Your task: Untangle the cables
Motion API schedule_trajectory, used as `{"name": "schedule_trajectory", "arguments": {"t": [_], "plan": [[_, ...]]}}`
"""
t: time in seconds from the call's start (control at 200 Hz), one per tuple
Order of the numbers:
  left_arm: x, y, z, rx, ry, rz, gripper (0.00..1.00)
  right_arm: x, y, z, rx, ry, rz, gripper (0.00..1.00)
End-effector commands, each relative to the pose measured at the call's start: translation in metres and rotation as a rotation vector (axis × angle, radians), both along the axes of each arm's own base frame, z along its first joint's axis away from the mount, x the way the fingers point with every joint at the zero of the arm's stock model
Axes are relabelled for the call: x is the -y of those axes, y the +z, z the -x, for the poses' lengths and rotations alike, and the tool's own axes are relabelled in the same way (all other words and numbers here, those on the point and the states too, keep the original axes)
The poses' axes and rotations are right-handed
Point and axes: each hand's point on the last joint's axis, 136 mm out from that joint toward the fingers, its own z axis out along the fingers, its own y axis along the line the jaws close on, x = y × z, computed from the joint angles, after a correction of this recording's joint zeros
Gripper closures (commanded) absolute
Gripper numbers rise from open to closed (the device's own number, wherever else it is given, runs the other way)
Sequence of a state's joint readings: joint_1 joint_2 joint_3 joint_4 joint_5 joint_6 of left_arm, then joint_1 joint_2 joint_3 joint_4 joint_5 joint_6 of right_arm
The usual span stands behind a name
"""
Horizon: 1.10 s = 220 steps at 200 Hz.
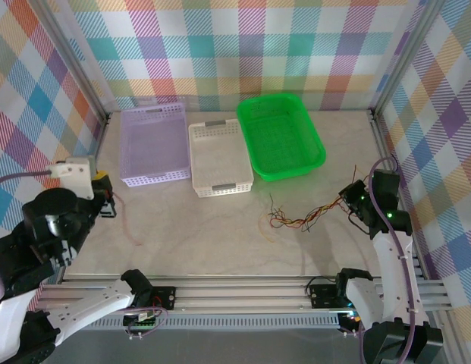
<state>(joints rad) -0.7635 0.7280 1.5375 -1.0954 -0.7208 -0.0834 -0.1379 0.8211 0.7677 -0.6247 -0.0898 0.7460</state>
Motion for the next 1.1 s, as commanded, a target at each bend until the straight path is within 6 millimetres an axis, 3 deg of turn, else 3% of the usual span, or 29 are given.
{"name": "schedule_trajectory", "arguments": {"t": [0.0, 0.22, 0.635, 0.89, 1.095], "plan": [[0.013, 0.039, -0.02, 0.111, 0.01, -0.011, 1.0, -0.014, 0.017, -0.006, 0.087, 0.069, -0.023, 1.0], [0.039, 0.078, -0.058, 0.183, 0.029, -0.077, 1.0, -0.024, 0.028, -0.009, 0.13, 0.121, -0.033, 1.0], [0.062, 0.107, -0.153, 0.188, 0.086, -0.062, 1.0, -0.038, 0.051, -0.009, 0.198, 0.199, -0.037, 1.0], [0.025, 0.105, -0.196, 0.195, 0.252, 0.012, 1.0, -0.059, 0.077, -0.003, 0.265, 0.299, -0.037, 1.0], [-0.008, 0.107, -0.22, 0.234, 0.34, 0.085, 1.0, -0.072, 0.085, 0.005, 0.283, 0.363, -0.004, 1.0]]}}
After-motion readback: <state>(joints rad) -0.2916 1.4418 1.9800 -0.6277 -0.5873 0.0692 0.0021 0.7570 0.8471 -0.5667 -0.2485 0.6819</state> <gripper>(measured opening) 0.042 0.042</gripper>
